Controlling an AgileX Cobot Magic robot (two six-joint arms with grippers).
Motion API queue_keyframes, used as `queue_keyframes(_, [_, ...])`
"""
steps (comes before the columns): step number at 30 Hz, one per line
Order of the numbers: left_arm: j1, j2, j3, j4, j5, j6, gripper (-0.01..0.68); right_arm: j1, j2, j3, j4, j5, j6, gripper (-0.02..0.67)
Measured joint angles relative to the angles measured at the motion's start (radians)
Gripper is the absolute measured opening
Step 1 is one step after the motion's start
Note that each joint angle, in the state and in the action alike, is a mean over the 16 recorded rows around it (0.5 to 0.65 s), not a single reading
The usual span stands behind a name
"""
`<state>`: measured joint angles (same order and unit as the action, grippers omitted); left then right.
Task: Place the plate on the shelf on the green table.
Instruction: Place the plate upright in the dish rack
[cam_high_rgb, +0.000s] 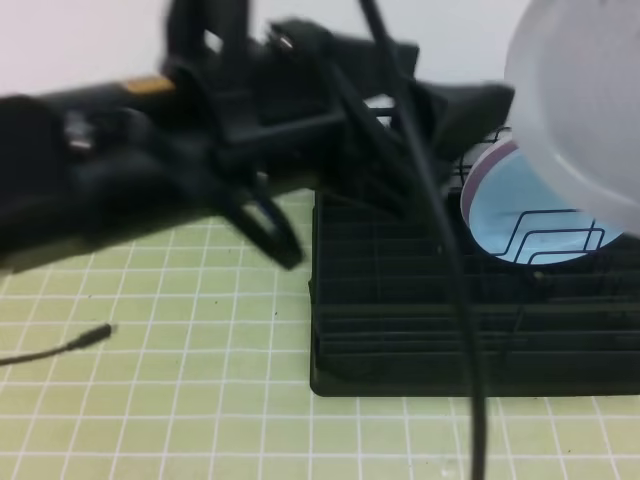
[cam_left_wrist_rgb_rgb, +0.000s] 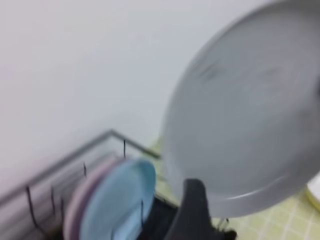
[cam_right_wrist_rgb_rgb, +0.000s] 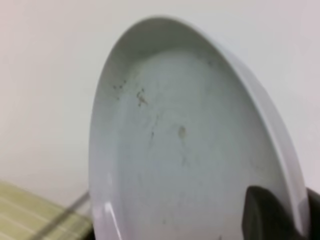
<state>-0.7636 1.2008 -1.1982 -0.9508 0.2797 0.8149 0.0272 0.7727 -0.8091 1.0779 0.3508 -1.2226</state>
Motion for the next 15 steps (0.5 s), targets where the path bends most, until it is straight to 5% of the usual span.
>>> queue_keyframes(3, [0.000, -0.043, -0.003, 0.032, 0.000, 0.020, 0.435, 0.000, 0.080, -0.085, -0.121, 0.018, -0.060, -0.004])
queue_keyframes(8, [0.001, -0.122, -0.007, 0.147, 0.003, 0.010, 0.297, 0.000, 0.239, -0.246, -0.356, 0.098, -0.105, -0.004])
queue_keyframes(15, [0.001, -0.194, -0.008, 0.534, 0.095, -0.263, 0.085, 0.002, 0.450, -0.441, -0.584, 0.193, -0.144, -0.004])
